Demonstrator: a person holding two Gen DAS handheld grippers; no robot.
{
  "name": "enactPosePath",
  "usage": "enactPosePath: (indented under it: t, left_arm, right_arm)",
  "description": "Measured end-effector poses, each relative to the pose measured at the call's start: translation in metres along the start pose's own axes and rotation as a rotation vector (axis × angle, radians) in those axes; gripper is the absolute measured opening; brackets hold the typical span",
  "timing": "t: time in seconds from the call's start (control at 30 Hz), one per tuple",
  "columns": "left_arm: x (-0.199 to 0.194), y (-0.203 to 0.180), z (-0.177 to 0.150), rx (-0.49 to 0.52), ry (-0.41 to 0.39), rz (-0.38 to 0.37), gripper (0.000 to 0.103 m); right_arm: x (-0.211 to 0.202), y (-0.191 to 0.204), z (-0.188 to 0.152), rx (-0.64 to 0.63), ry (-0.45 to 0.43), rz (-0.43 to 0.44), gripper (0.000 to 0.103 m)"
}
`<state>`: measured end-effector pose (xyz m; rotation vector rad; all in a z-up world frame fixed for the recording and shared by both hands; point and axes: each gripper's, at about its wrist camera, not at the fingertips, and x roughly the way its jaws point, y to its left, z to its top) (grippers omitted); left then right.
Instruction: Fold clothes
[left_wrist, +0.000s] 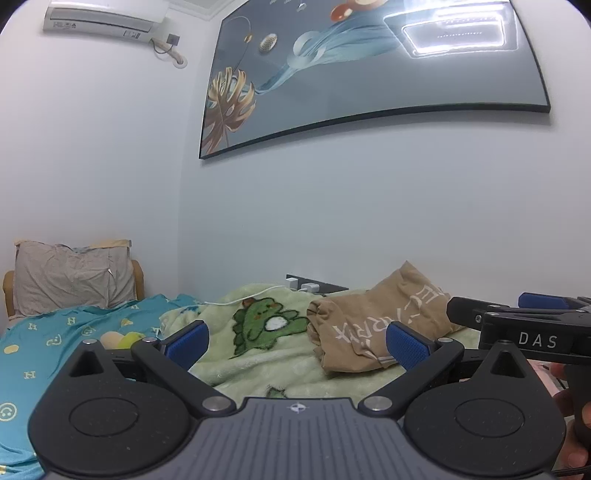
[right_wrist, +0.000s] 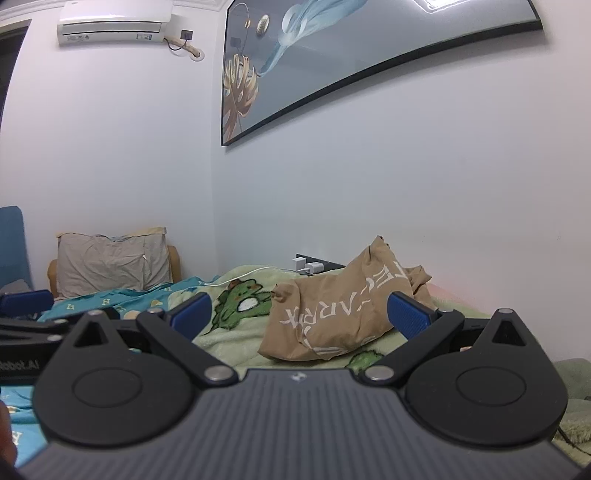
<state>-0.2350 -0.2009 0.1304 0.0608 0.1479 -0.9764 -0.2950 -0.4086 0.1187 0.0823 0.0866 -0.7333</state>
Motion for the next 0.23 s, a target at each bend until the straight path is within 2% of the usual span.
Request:
enactPosePath:
  t: [0.23]
  left_arm:
    - [-0.0045,-0.0001,-0.0016,0.008,0.001,-0.004,0.103]
  right_arm:
    - [-0.0069,0.0000,-0.0017,0.016,0.004,0.009,0.103]
